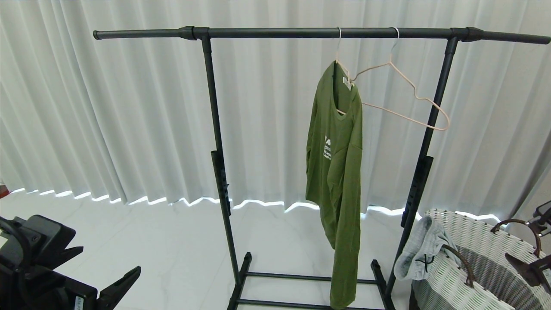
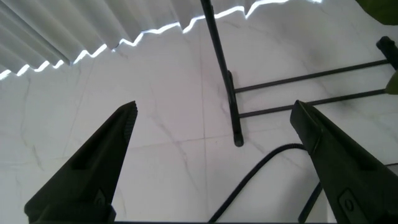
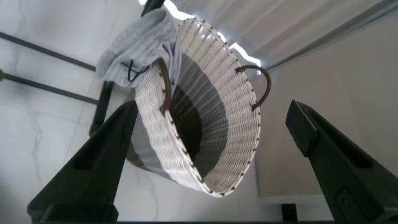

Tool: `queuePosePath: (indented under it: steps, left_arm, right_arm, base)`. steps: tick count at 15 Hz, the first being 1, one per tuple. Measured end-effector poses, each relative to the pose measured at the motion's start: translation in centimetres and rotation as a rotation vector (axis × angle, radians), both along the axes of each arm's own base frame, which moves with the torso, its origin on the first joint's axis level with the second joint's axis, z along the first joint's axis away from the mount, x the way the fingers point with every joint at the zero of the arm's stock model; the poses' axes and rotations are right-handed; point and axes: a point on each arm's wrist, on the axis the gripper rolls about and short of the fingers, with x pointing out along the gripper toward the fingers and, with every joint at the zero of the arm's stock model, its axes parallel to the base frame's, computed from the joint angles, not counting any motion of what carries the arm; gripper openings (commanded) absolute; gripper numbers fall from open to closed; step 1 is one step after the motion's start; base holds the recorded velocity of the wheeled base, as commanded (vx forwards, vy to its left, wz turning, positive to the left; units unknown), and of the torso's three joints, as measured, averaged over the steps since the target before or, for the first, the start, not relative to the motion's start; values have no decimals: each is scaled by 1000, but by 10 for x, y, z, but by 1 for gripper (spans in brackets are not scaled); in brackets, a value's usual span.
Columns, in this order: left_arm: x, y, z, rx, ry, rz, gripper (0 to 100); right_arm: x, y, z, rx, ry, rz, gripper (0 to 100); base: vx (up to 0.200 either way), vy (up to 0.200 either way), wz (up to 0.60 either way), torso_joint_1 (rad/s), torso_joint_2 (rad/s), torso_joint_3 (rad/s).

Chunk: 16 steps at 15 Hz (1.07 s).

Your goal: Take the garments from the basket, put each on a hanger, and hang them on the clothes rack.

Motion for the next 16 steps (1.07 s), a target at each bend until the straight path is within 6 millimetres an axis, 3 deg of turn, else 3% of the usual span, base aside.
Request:
queuePosePath:
  steps: [3,9,13,16]
  left_arm:
    - [-3,0,-2,19,-2,-12,100]
    - [-8,-3,0,18,-28,-51,100]
    - [-9,-5,1,18,-33,-71,100]
    - [-9,-5,1,18,-35,-72,100]
  right_arm:
    - [-8,-2,-7,-1,12,-10,100]
    - [-12,-5,-9,0,11,-30,100]
    - [-13,-5,-8,1,9,-31,100]
    - [-12,-5,-8,5,8,-26,100]
  base:
    - [0,0,0,0,0,0]
    - [0,-200,0,0,2,5]
    - [200,-200,0,0,1,6]
    - [200,0,0,7,4,1]
